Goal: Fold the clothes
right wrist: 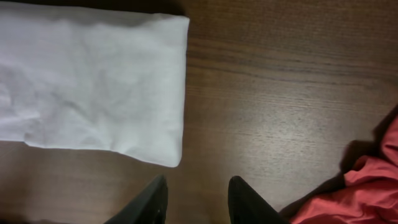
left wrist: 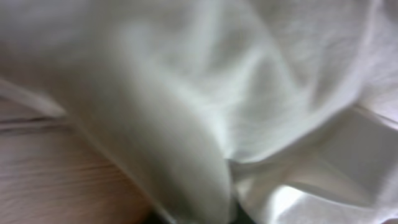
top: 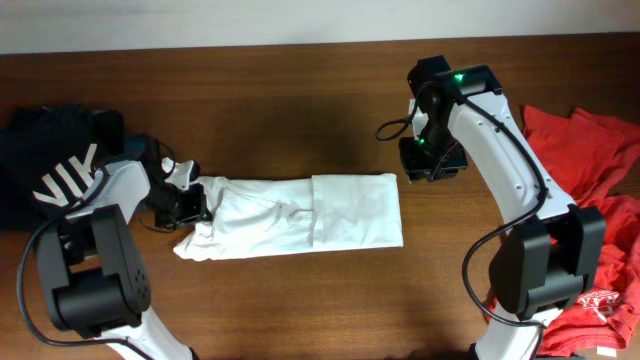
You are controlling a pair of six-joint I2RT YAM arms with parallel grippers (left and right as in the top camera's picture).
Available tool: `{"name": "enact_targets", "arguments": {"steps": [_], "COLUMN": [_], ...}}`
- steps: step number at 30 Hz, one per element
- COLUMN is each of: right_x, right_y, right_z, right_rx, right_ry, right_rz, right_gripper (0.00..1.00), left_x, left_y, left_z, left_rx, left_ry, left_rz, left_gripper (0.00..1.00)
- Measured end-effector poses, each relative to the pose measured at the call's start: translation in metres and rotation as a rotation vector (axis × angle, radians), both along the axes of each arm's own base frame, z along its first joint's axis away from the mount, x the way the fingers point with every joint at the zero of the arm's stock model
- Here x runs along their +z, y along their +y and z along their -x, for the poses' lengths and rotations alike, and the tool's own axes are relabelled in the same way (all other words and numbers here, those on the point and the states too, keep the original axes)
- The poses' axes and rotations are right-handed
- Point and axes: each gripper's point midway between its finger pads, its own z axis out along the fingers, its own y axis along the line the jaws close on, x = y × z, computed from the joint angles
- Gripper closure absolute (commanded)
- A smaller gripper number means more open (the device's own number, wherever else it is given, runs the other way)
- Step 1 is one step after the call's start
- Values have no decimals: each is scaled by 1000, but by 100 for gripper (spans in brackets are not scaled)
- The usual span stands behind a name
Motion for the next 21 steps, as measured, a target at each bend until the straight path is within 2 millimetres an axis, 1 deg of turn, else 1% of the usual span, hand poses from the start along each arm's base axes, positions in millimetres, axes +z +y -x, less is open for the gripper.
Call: {"name": "enact_targets", "arguments": {"steps": [4, 7, 9, 11, 12, 13, 14, 15, 17, 18, 19, 21], "right_x": [0, 0, 0, 0, 0, 0, 0, 0, 0, 0, 0, 0], "right_y": [-6, -13, -19, -30, -34, -40, -46, -50, -57, -60, -61, -62], "right_z": [-2, -4, -7, -10, -10, -11, -12, -13, -13, -13, -13, -14], "right_rx": [8, 8, -2, -27, -37, -52, -64, -73, -87, -92, -94, -94], "right_ry": [-11, -19, -28, -33, -31, -32, -32, -32, -31, -32, -31, -31], "right_rz": [33, 62, 72, 81, 83, 86, 90, 91, 94, 97, 97, 97], "right_gripper": [56, 54, 53, 53, 53, 53, 53, 53, 53, 53, 53, 53], "left_x": [1, 8, 23, 48, 57, 71, 81, 96, 113, 121, 126, 130], "left_y": [-1, 5, 17, 37, 44, 52, 57, 63, 67, 65, 60, 47], "left_z": [5, 11, 7, -9, -14, -21, -26, -34, -42, -43, -43, -42], "left_rx": [-2, 11, 32, 73, 89, 110, 124, 144, 158, 156, 148, 120], "left_ry": [32, 106, 135, 116, 107, 93, 80, 56, 30, 27, 31, 40], "left_rz": [11, -10, -56, -120, -142, -167, -182, -198, -212, -212, -212, -209], "left_gripper": [100, 99, 100, 100, 100, 100, 99, 100, 99, 99, 100, 100]}}
